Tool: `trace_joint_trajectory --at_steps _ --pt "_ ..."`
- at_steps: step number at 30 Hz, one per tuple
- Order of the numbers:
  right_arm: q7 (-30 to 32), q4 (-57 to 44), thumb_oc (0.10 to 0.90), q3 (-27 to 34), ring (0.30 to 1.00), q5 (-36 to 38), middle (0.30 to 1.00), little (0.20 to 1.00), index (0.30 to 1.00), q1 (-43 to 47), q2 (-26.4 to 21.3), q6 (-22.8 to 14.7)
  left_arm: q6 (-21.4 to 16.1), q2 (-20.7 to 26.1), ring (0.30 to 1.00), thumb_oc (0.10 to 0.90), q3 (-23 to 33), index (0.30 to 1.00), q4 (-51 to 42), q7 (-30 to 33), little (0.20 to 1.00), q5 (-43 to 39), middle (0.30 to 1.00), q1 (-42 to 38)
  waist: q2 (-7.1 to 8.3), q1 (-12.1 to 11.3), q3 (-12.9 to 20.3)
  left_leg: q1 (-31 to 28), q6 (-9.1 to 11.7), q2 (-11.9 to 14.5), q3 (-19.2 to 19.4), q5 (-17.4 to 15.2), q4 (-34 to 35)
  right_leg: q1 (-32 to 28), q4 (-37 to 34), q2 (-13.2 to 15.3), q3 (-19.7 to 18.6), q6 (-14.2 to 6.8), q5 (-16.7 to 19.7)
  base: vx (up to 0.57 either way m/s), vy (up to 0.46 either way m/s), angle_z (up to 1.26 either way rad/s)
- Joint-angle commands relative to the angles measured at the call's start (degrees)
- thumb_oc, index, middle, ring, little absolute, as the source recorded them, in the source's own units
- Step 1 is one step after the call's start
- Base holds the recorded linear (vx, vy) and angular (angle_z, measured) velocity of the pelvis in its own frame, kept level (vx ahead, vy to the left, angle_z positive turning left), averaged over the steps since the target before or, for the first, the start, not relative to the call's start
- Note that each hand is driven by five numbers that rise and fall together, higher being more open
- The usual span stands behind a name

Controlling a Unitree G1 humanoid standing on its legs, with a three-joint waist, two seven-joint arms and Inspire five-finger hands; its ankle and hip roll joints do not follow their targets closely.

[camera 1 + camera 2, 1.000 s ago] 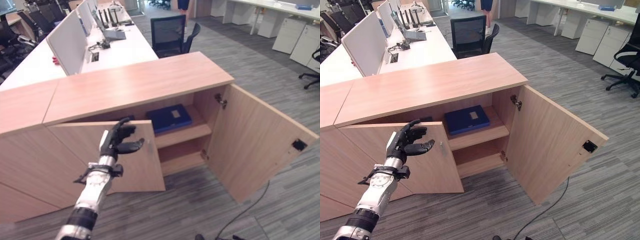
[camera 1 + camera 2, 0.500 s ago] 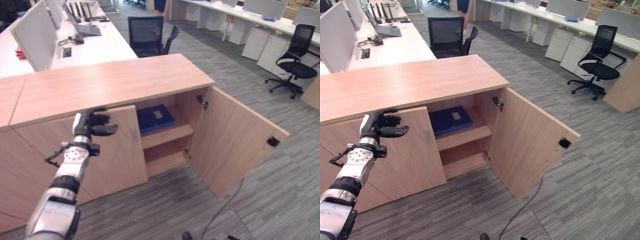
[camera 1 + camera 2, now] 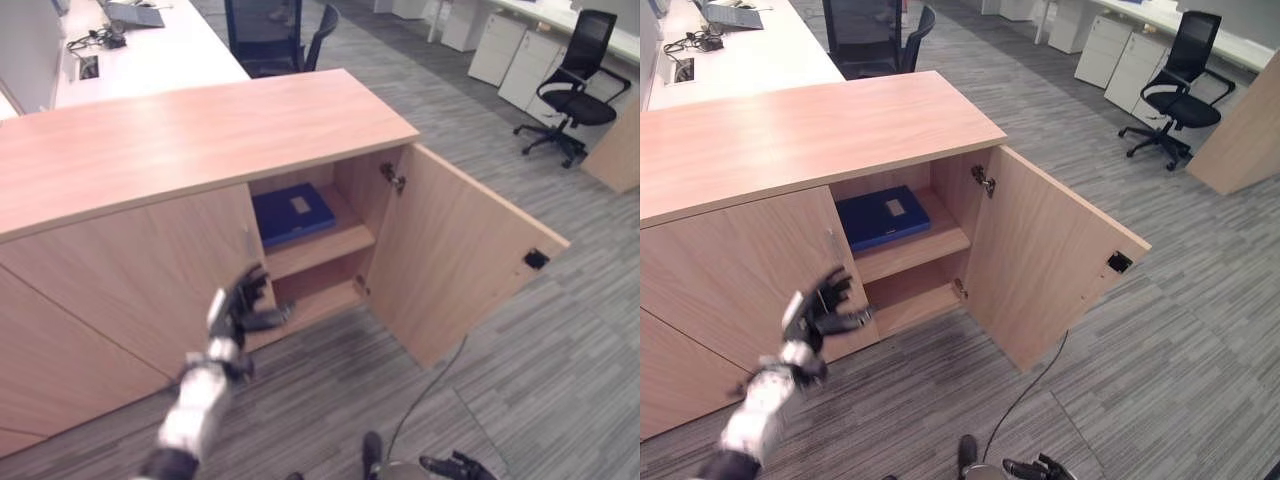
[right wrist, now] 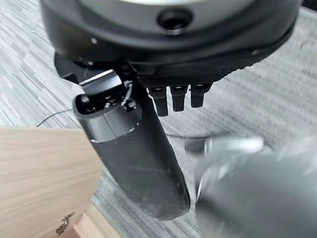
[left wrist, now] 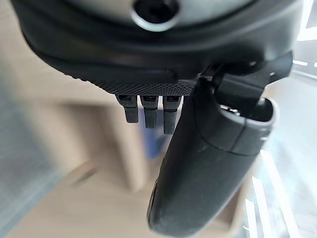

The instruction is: Put the empty folder in the office cabinet

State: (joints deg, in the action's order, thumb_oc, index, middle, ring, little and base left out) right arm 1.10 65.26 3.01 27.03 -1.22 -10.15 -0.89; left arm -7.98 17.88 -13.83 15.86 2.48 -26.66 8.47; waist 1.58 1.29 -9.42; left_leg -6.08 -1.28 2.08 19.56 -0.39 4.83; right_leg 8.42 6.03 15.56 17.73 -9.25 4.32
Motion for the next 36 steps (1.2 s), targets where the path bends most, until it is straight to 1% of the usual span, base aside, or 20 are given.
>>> trace_joint_trajectory --at_steps 1,2,4,6,8,9,11,12,13,14,15,16,17,18,19,21,25,29,33,36 --pt "0.1 0.4 0.800 -0.5 0.900 -0.4 0.900 0.900 0.900 -0.7 -1.4 -0.6 -3.9 5.2 0.900 0.800 -0.3 0.900 1.9 -6.2 0.900 2.0 0.900 -16.4 -2.02 3.1 1.4 -0.5 3.8 1.7 -9.8 -4.5 0.2 -2.1 -0.7 -2.0 -9.1 -3.8 -1.1 0.04 -0.262 0.20" --pt "-0.1 0.3 0.800 -0.6 0.900 -0.5 0.900 0.900 0.900 -1.2 -1.6 -0.6 -3.9 5.6 0.900 0.800 -1.1 0.900 1.2 -7.4 0.900 2.6 0.900 -15.0 -1.99 3.2 1.5 -0.6 3.9 1.4 -9.9 -4.7 0.2 -3.1 -2.5 -1.8 -9.6 -3.8 -0.8 0.03 -0.199 0.57" --pt "-0.3 1.2 0.800 -0.6 0.900 -1.5 0.900 0.900 0.900 -1.0 -2.5 -0.7 -2.9 6.3 0.900 0.800 -2.1 0.900 0.1 -9.9 0.900 3.6 0.900 -11.3 -2.67 3.1 2.6 -0.7 4.6 1.4 -9.4 -4.4 0.2 -5.9 -7.3 -2.3 -8.8 -3.4 -0.2 0.05 -0.218 0.47" --pt "-0.7 1.6 0.800 -1.4 0.900 -2.0 0.900 0.900 0.900 -1.0 -2.9 -0.8 -2.4 6.4 0.900 0.800 -1.6 0.900 -0.6 -11.0 0.900 2.7 0.900 -9.3 -3.45 3.1 3.1 -1.0 5.3 2.3 -8.9 -4.1 0.2 -7.3 -9.4 -3.6 -8.9 -2.9 -0.4 0.05 -0.223 -0.17" --pt "-1.1 1.7 0.800 -2.3 0.900 -2.2 0.900 0.900 0.900 -0.5 -3.9 -1.0 -1.5 6.3 0.900 0.800 -0.7 0.900 -0.4 -11.7 0.900 1.8 0.900 -6.9 -4.96 3.4 3.2 -2.1 6.5 4.4 -8.6 -2.9 0.0 -9.0 -10.1 -5.9 -9.9 -1.4 -2.3 0.07 -0.278 -0.27" --pt "-1.1 1.7 0.800 -2.3 0.900 -2.2 0.900 0.900 0.900 -0.5 -4.0 -1.0 -1.5 6.2 0.900 0.800 -0.7 0.900 -0.4 -11.7 0.900 1.8 0.900 -6.9 -5.02 3.4 3.2 -2.2 6.6 4.4 -8.6 -2.9 0.0 -9.0 -10.1 -6.0 -9.9 -1.3 -2.3 0.05 -0.224 -0.22" --pt "-1.2 1.4 0.800 -2.0 0.900 -1.5 0.900 0.900 0.900 -0.3 -5.5 -0.8 -0.7 4.9 0.900 0.800 -0.6 0.900 1.7 -11.5 0.900 1.9 0.900 -6.5 -5.99 4.0 2.3 -0.8 8.0 6.4 -9.1 -2.2 -4.3 -10.4 -10.0 -7.5 -10.3 0.4 -4.4 -0.01 -0.228 -0.15" --pt "-1.3 0.5 0.800 -1.6 0.900 -0.7 0.900 0.900 0.900 -0.4 -6.5 -1.1 -0.3 4.0 0.900 0.800 -0.8 0.900 3.5 -10.9 0.900 2.6 0.900 -7.1 -5.99 4.3 1.2 2.1 9.7 8.2 -9.9 0.5 -10.3 -11.5 -10.0 -8.1 -10.1 2.0 -5.4 -0.05 -0.188 0.10" --pt "-1.4 -0.1 0.800 -1.7 0.900 -0.9 0.900 0.900 0.900 -0.6 -7.2 -1.1 0.0 3.6 0.900 0.800 -0.9 0.900 4.2 -10.9 0.900 2.5 0.900 -6.9 -5.86 4.4 0.7 3.2 9.9 8.9 -10.6 1.6 -13.6 -12.1 -10.0 -8.5 -10.0 2.8 -6.0 -0.04 -0.247 0.20" --pt "-0.6 -0.8 0.800 -2.0 0.900 -0.9 0.900 0.900 0.900 0.2 -8.4 -1.3 0.4 2.3 0.900 0.800 -1.0 0.900 6.4 -9.9 0.900 2.6 0.900 -6.6 -5.15 3.8 -0.4 5.9 9.7 8.3 -13.1 3.7 -18.8 -13.1 -10.2 -8.7 -10.6 3.6 -6.3 -0.01 -0.134 0.00" --pt "-0.2 -0.9 0.800 -2.0 0.900 -0.8 0.900 0.900 0.900 0.7 -8.7 -1.3 0.4 1.7 0.900 0.800 -1.2 0.900 7.4 -9.4 0.900 2.5 0.900 -6.7 -4.99 3.4 -0.5 7.5 9.0 6.7 -14.8 2.8 -19.3 -13.2 -10.4 -8.7 -10.9 3.6 -6.7 0.01 -0.148 -0.65" --pt "0.3 -1.1 0.800 -1.8 0.900 -0.5 0.900 0.900 0.900 1.3 -9.2 -1.4 0.6 0.8 0.900 0.800 -1.3 0.900 8.3 -9.1 0.900 2.2 0.900 -6.4 -4.36 2.6 -0.5 9.7 7.6 3.5 -16.1 -0.8 -16.5 -13.5 -10.9 -8.5 -11.9 3.3 -6.8 0.06 -0.060 -0.75" --pt "0.6 -0.9 0.800 -2.0 0.900 -0.9 0.900 0.900 0.900 1.3 -9.3 -1.5 0.7 0.8 0.900 0.800 -1.0 0.900 9.2 -8.3 0.900 3.4 0.900 -6.4 -4.32 1.8 -0.5 10.5 7.1 2.2 -16.8 -1.2 -14.8 -13.6 -10.9 -8.7 -11.9 3.0 -7.0 0.08 -0.049 -0.75" --pt "1.1 -0.6 0.800 -1.6 0.900 -0.5 0.900 0.900 0.900 2.3 -9.5 -1.2 0.7 0.7 0.900 0.800 -1.4 0.900 9.6 -8.6 0.900 3.5 0.900 -6.1 -3.98 1.6 -0.6 11.3 7.2 1.9 -16.8 -0.9 -14.4 -14.0 -11.0 -8.6 -12.3 2.7 -7.1 0.11 0.008 -0.40" --pt "0.7 -0.6 0.800 -2.0 0.900 -0.1 0.900 0.900 0.900 2.9 -8.9 -1.7 1.0 0.4 0.900 0.800 -1.2 0.900 10.9 -8.7 0.900 3.0 0.900 -6.4 -4.37 1.5 0.0 8.8 6.5 1.5 -17.3 -1.1 -9.9 -13.9 -11.0 -9.6 -13.2 2.5 -7.0 0.11 0.021 -0.42" --pt "0.8 -0.5 0.800 -1.7 0.900 0.3 0.900 0.900 0.900 2.9 -8.4 -1.9 1.1 0.1 0.900 0.800 -1.0 0.900 11.9 -8.9 0.900 3.2 0.900 -5.6 -4.52 1.7 1.2 6.7 5.8 0.7 -18.4 -1.4 -6.6 -13.8 -11.0 -9.9 -13.3 2.5 -6.7 0.14 0.032 -0.45" --pt "1.1 -2.5 0.800 -1.9 0.900 1.9 0.900 0.900 0.900 3.8 -7.7 -2.6 1.4 0.1 0.900 0.800 -1.2 0.900 13.2 -9.2 0.900 4.1 0.900 -4.1 -4.59 1.9 2.6 2.6 5.0 0.4 -17.7 -0.8 -1.6 -14.4 -11.0 -10.4 -14.3 2.4 -6.8 0.11 0.039 -0.50" --pt "1.5 -6.0 0.800 -2.6 0.900 2.3 0.900 0.900 0.900 5.8 -8.6 -3.2 1.6 0.4 0.900 0.800 -1.3 0.900 14.5 -9.1 0.900 5.2 0.900 -3.3 -4.27 1.5 3.4 1.2 4.6 0.5 -17.0 -1.1 -0.8 -14.9 -11.0 -10.4 -14.5 2.2 -6.9 0.06 0.029 0.01" --pt "3.3 -11.5 0.800 -3.0 0.900 1.8 0.900 0.900 0.900 12.2 -12.6 -4.5 1.5 1.5 0.900 0.800 -2.4 0.900 14.5 -9.3 0.900 5.8 0.900 -3.2 -3.48 0.4 4.6 0.2 4.1 0.1 -17.1 -1.7 0.0 -15.5 -11.0 -10.1 -14.1 1.7 -7.2 0.06 0.042 -0.04" --pt "3.8 -12.4 0.800 -3.4 0.900 1.7 0.900 0.900 0.900 14.8 -14.3 -5.0 1.5 1.8 0.900 0.800 -2.9 0.900 14.7 -9.5 0.900 5.8 0.900 -3.7 -3.15 -0.1 4.8 0.2 4.0 0.1 -17.7 -1.9 0.1 -15.8 -11.0 -9.9 -14.0 1.7 -7.3 0.04 0.024 0.11"
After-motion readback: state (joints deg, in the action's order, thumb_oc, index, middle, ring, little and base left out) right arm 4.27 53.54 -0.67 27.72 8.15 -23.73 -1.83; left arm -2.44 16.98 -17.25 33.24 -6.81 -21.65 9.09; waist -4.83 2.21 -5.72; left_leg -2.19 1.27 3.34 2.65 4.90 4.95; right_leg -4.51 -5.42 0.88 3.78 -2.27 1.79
